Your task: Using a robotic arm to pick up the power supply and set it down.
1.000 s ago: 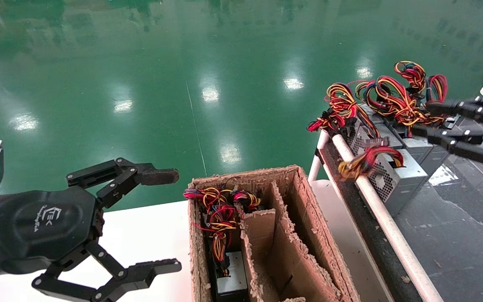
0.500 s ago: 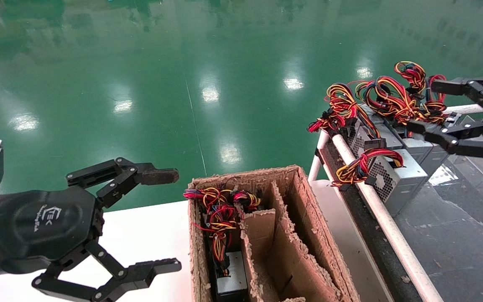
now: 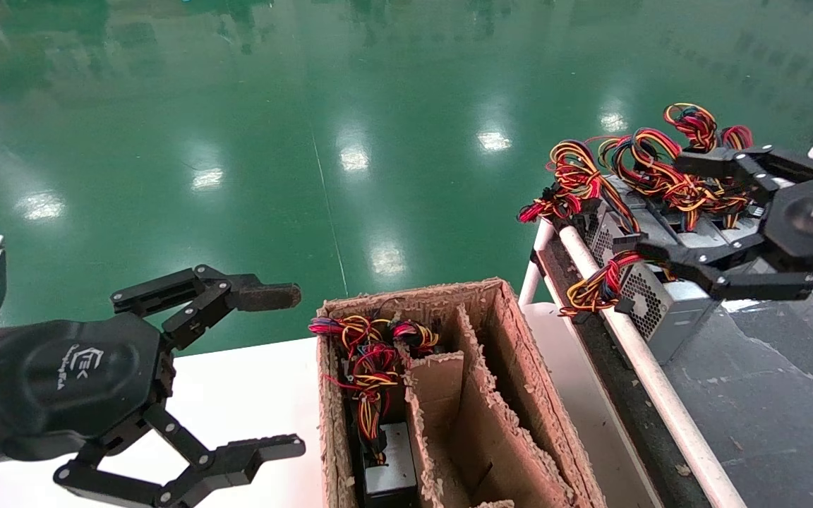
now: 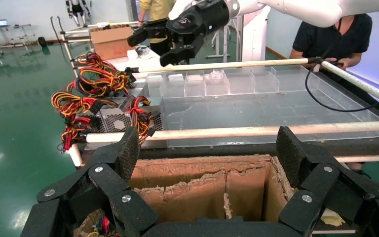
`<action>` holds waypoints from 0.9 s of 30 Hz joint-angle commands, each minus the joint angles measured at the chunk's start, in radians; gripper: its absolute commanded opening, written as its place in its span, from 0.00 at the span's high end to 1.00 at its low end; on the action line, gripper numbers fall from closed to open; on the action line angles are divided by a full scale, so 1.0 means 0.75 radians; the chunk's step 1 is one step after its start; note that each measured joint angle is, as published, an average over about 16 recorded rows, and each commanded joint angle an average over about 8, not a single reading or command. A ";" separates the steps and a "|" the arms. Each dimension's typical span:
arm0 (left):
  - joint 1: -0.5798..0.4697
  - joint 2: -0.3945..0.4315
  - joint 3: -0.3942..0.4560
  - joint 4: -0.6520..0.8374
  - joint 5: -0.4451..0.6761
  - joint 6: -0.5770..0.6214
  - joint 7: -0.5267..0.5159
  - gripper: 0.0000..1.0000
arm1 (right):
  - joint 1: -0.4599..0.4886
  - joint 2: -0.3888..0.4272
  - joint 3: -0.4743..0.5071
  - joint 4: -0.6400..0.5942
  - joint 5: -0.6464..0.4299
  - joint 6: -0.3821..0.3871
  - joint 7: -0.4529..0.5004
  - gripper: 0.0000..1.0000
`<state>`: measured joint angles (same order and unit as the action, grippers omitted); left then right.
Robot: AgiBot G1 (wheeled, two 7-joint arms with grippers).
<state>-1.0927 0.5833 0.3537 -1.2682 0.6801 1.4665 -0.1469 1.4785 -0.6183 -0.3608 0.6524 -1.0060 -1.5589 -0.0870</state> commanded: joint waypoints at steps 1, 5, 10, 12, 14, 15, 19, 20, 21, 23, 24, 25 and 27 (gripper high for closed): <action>0.000 0.000 0.000 0.000 0.000 0.000 0.000 0.00 | -0.030 0.001 0.006 0.047 0.020 0.005 0.020 0.00; 0.000 0.000 0.000 0.000 0.000 0.000 0.000 0.00 | -0.089 0.002 0.018 0.139 0.061 0.014 0.060 0.00; 0.000 0.000 0.000 0.000 0.000 0.000 0.000 0.00 | -0.164 0.003 0.033 0.256 0.112 0.026 0.111 0.00; 0.000 0.000 0.000 0.000 0.000 0.000 0.000 0.00 | -0.193 0.003 0.039 0.302 0.132 0.030 0.131 0.00; 0.000 0.000 0.000 0.000 0.000 0.000 0.000 0.00 | -0.223 0.004 0.045 0.349 0.152 0.035 0.152 0.00; 0.000 0.000 0.000 0.000 0.000 0.000 0.000 0.00 | -0.238 0.004 0.048 0.372 0.162 0.037 0.162 0.00; 0.000 0.000 0.000 0.000 0.000 0.000 0.000 0.00 | -0.298 0.005 0.060 0.466 0.203 0.047 0.202 0.00; 0.000 0.000 0.000 0.000 0.000 0.000 0.000 0.00 | -0.312 0.005 0.063 0.488 0.213 0.049 0.212 0.00; 0.000 0.000 0.000 0.000 0.000 0.000 0.000 0.00 | -0.327 0.006 0.066 0.512 0.223 0.051 0.223 0.00; 0.000 0.000 0.000 0.000 0.000 0.000 0.000 0.00 | -0.357 0.006 0.072 0.558 0.243 0.056 0.243 0.00; 0.000 0.000 0.000 0.000 0.000 0.000 0.000 0.00 | -0.372 0.007 0.075 0.581 0.254 0.058 0.253 0.00; 0.000 0.000 0.000 0.000 0.000 0.000 0.000 0.00 | -0.387 0.007 0.078 0.605 0.264 0.061 0.263 0.00; 0.000 0.000 0.000 0.000 0.000 0.000 0.000 0.00 | -0.416 0.007 0.084 0.651 0.284 0.065 0.283 0.00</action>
<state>-1.0928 0.5832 0.3540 -1.2682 0.6798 1.4664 -0.1467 1.1662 -0.6128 -0.2980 1.1409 -0.7931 -1.5100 0.1253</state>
